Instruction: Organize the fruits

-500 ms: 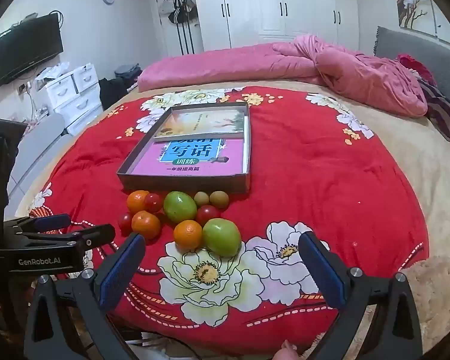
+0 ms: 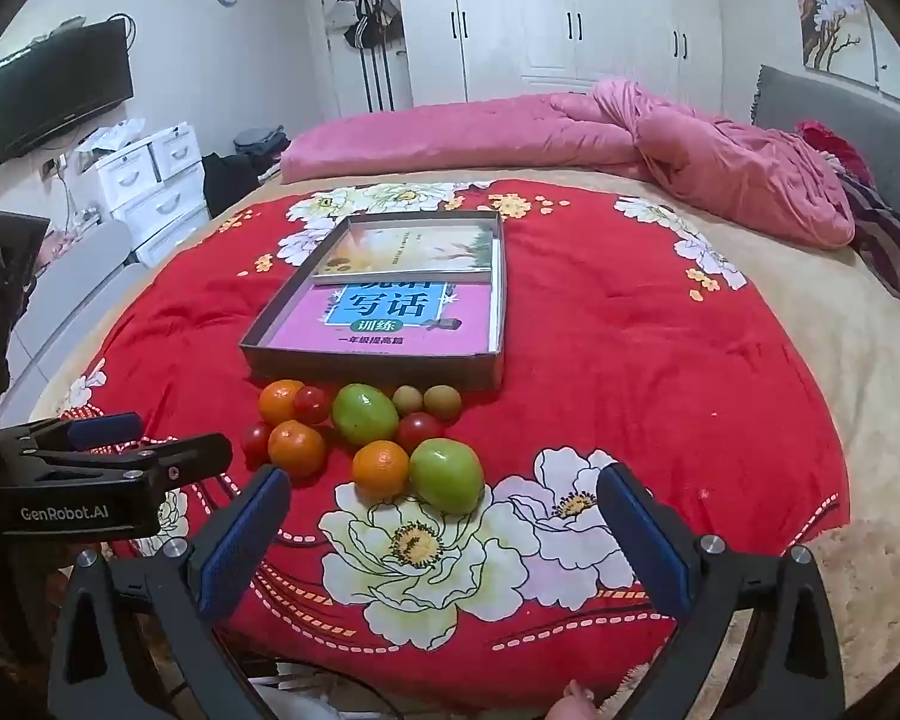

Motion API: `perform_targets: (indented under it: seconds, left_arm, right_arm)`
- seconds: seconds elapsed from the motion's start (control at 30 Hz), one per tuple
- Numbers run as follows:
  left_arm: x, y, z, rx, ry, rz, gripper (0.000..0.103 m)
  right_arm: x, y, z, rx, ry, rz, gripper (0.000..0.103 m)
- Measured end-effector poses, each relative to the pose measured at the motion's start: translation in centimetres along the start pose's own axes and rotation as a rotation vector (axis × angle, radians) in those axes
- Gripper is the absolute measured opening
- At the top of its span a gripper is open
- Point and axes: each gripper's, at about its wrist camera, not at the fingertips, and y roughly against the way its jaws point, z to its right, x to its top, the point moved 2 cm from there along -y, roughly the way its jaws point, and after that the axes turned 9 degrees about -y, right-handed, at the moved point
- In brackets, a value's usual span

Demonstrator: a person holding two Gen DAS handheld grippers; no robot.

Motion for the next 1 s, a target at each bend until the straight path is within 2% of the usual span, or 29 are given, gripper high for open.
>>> perform_targets:
  seconds: [1.0]
  left_arm:
    - [-0.07, 0.64, 0.23, 0.000, -0.019, 0.015, 0.101]
  right_arm:
    - [-0.14, -0.10, 0.14, -0.004, -0.005, -0.008, 0.103]
